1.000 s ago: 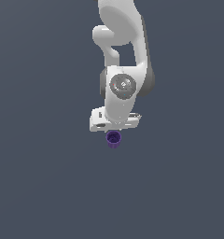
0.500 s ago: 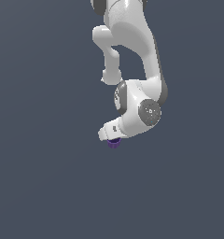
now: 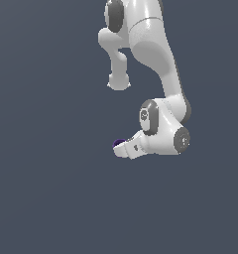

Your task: Pick up the object and move it to a goal position.

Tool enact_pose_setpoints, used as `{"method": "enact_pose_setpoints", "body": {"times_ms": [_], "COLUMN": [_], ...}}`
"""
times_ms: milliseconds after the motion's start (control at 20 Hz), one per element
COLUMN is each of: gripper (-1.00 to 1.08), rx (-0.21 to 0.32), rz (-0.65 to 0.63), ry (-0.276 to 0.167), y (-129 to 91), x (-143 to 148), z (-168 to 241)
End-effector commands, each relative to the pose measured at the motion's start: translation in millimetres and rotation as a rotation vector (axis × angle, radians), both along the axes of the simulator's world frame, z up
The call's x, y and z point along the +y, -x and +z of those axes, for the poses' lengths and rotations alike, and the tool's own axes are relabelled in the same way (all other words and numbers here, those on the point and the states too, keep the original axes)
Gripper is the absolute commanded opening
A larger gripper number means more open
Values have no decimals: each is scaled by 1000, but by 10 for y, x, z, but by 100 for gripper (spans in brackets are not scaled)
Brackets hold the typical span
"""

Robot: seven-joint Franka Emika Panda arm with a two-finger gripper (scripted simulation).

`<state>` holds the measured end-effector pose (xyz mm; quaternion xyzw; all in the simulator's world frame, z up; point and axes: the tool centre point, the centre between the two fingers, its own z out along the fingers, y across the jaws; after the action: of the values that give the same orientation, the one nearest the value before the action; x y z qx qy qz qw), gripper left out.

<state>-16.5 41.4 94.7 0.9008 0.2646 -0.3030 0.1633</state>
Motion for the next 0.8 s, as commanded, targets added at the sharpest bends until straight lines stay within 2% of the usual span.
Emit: {"method": "enact_pose_setpoints", "body": {"times_ms": [0, 400, 750], "gripper": [28, 28, 28], "rx": [43, 127, 143], "rz": [34, 97, 108], "ry": [34, 104, 117], "y": [12, 41, 49], "x": [25, 83, 98], "z": [-22, -57, -65]}}
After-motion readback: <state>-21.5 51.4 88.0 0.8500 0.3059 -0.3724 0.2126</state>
